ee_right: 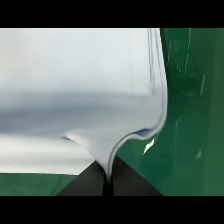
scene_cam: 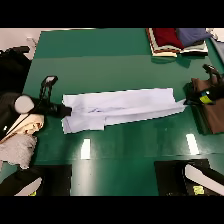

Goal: Fold the shirts.

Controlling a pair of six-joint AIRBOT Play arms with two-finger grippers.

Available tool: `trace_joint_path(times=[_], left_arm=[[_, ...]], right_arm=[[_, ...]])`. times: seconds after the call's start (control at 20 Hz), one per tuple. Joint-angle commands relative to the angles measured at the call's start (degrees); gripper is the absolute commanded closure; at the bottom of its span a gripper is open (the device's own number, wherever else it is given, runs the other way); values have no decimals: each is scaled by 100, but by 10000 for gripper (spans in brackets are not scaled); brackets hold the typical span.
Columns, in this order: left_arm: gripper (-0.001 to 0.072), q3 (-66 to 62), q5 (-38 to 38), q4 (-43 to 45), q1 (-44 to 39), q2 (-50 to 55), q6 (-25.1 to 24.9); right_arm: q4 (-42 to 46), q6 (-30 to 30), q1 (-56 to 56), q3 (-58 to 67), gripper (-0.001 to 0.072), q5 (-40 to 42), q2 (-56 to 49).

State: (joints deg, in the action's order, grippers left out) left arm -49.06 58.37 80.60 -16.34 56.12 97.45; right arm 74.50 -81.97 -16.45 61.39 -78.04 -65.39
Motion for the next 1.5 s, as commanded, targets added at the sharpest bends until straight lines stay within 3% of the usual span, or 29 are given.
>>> trace_joint_path(times=[0.0, 0.25, 0.35, 0.4, 0.45, 0.5, 0.55, 0.6, 0.65, 0.7, 1.05, 1.25, 1.35, 1.45], left_arm=[[681, -717, -562, 146, 437, 1099, -7], [677, -1154, -831, 13, 514, 1663, -350], [209, -1156, -824, -2, 514, 1655, -334], [147, -1174, -730, -2, 514, 1655, -334], [147, -1220, -588, -2, 514, 1655, -337], [148, -1270, -463, -44, 514, 1655, -337], [237, -1298, -413, -205, 514, 1655, -341], [445, -1303, -415, -446, 514, 1655, -345], [630, -1303, -448, -710, 507, 1657, -350], [681, -1303, -549, -922, 446, 1657, -365], [682, -1316, -1519, -1657, -881, 2109, -293], [682, -1963, -1762, -2094, -1416, 2970, -282], [682, -2520, -1676, -2096, -1609, 3469, -295], [682, -3042, -1598, -2096, -1762, 3919, -297]], right_arm=[[4, -136, 328, 866, 694, 92, -1084], [-743, 72, 201, 1705, 681, 90, -2011], [-1209, 354, 17, 1926, 413, 87, -2240], [-1425, 501, -103, 1974, 338, 83, -2304], [-1561, 664, -243, 1943, 313, 76, -2310], [-1613, 839, -389, 1882, 307, 35, -2310], [-1606, 977, -533, 1777, 245, -13, -2308], [-1604, 1108, -734, 1613, 175, -59, -2308], [-1606, 1224, -931, 1423, 166, -50, -2315], [-1613, 1375, -1115, 1239, 166, 7, -2337], [-2485, 1919, -1279, 1047, 190, -380, -3379], [-2535, 1954, -658, 1043, 289, 59, -3517], [-2553, 2096, -474, 1043, 699, 146, -3311], [-2551, 2214, -402, 1067, 694, 229, -2872]])
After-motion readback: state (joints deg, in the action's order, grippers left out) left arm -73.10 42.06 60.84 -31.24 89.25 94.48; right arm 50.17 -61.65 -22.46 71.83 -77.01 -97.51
